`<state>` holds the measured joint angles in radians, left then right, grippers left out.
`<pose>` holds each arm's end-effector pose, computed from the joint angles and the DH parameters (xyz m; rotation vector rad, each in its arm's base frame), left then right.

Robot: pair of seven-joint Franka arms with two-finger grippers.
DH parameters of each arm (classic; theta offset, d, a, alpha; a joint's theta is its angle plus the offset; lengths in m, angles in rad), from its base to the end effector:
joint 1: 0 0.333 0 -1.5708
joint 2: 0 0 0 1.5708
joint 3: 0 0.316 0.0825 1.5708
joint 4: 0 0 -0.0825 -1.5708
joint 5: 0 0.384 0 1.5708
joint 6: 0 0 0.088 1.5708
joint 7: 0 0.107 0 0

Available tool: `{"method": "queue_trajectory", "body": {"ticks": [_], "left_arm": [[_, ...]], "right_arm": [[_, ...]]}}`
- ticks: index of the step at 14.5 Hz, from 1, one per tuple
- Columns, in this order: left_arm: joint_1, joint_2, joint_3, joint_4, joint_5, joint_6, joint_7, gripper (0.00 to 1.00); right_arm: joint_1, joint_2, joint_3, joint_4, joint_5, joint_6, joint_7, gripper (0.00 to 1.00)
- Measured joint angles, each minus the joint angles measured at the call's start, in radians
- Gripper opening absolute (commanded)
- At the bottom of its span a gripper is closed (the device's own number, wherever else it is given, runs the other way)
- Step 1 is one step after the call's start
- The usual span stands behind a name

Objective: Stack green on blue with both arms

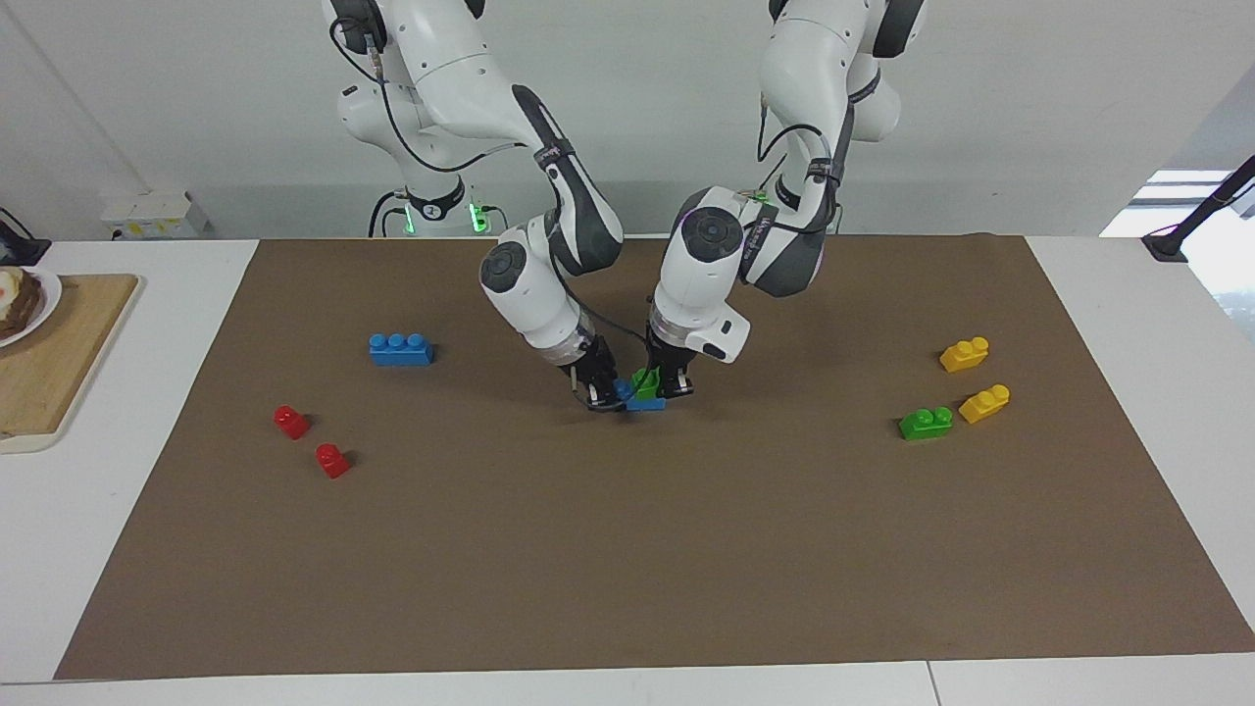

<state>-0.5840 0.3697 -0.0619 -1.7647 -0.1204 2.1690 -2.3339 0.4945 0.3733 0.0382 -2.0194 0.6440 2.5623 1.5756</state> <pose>0.5195 -0.3933 0.3593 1.9713 2.3815 -0.1853 0.5361 0.3046 0.2794 -1.9711 1.9556 0.3875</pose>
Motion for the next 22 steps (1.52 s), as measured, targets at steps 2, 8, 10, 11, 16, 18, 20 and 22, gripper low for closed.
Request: {"method": "queue_trajectory", "body": {"ticks": [2,8,10,11,16,18,20,22], "left_arm": [[-0.005,-0.002,0.000,-0.004,0.000,0.002,0.000,0.00],[-0.011,-0.015,0.001,-0.031,0.003,0.010,0.066,0.00],[-0.011,-0.021,0.000,-0.046,0.003,0.030,0.083,0.00],[-0.012,-0.025,-0.001,-0.056,0.003,0.042,0.088,0.00],[-0.013,-0.030,-0.002,-0.079,0.007,0.075,0.101,0.00],[-0.013,-0.030,-0.003,-0.081,0.009,0.078,0.103,0.00],[-0.013,-0.029,-0.003,-0.081,0.014,0.080,0.105,0.00],[-0.015,-0.026,-0.007,-0.081,0.031,0.084,0.105,0.00]], "right_arm": [[0.000,0.000,0.000,0.000,0.001,0.000,0.000,0.00],[0.000,0.000,0.000,0.000,0.001,0.000,-0.001,0.00],[0.000,0.000,0.000,0.000,0.001,0.000,-0.001,0.00],[0.000,0.000,0.000,0.000,0.001,0.000,-0.001,0.00],[0.000,0.000,0.000,0.000,0.001,0.000,-0.002,0.00],[0.000,0.000,0.000,0.000,0.001,0.000,-0.004,0.00],[0.000,0.000,0.000,0.000,0.001,0.000,-0.004,0.00],[0.000,0.001,0.000,0.000,0.001,0.000,-0.004,0.00]]}}
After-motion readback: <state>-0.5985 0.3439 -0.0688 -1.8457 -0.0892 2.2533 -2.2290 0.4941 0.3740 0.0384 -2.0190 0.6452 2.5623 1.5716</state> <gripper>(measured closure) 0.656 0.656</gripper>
